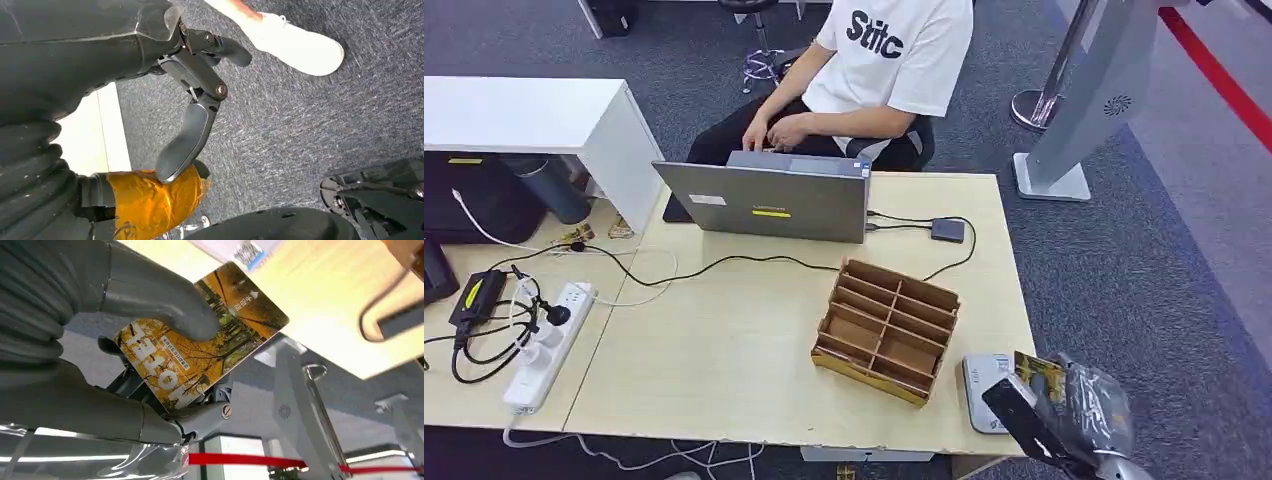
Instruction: Pass the card to the sensor for recognition and then transmit it.
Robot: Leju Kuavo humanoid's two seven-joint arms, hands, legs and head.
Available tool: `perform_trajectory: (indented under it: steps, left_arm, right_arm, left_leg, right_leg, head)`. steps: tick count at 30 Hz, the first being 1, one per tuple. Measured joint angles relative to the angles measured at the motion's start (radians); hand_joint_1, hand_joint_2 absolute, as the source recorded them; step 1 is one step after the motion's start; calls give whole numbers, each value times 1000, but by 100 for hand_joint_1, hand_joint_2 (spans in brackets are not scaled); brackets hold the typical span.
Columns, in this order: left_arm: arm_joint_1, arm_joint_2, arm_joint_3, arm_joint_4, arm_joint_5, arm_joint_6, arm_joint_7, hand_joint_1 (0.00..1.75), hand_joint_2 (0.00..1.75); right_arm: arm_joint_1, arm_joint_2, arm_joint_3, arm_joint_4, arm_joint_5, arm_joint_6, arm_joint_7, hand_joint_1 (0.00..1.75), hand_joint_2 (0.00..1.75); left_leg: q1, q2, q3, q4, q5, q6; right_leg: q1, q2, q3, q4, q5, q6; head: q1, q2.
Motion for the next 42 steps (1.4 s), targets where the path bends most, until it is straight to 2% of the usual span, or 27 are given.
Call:
perform_trajectory:
  steps: [10, 28, 42]
  left_arm:
    - [-1, 4, 0, 0, 0, 2, 0, 0, 175]
    - [-2, 10, 0, 0, 0, 2, 2, 0, 175]
    - [-3, 14, 0, 0, 0, 2, 7, 0, 175]
  right_arm:
    - [5, 9, 4, 92, -3, 5, 4, 175, 175]
    - [5, 19, 4, 155, -18, 8, 1, 175, 175]
    - [0, 47, 4, 178, -11, 7, -13, 175, 175]
  left_leg:
    - [0, 0, 0, 0, 0, 0]
    - [0, 0, 0, 0, 0, 0]
    - [0, 0, 1, 0, 0, 0]
  right_leg:
    - [0, 0, 0, 0, 0, 0]
    - [0, 0, 0, 0, 0, 0]
    - [0, 0, 1, 0, 0, 0]
  head:
    - [0, 0]
    - [0, 0]
    - [0, 0]
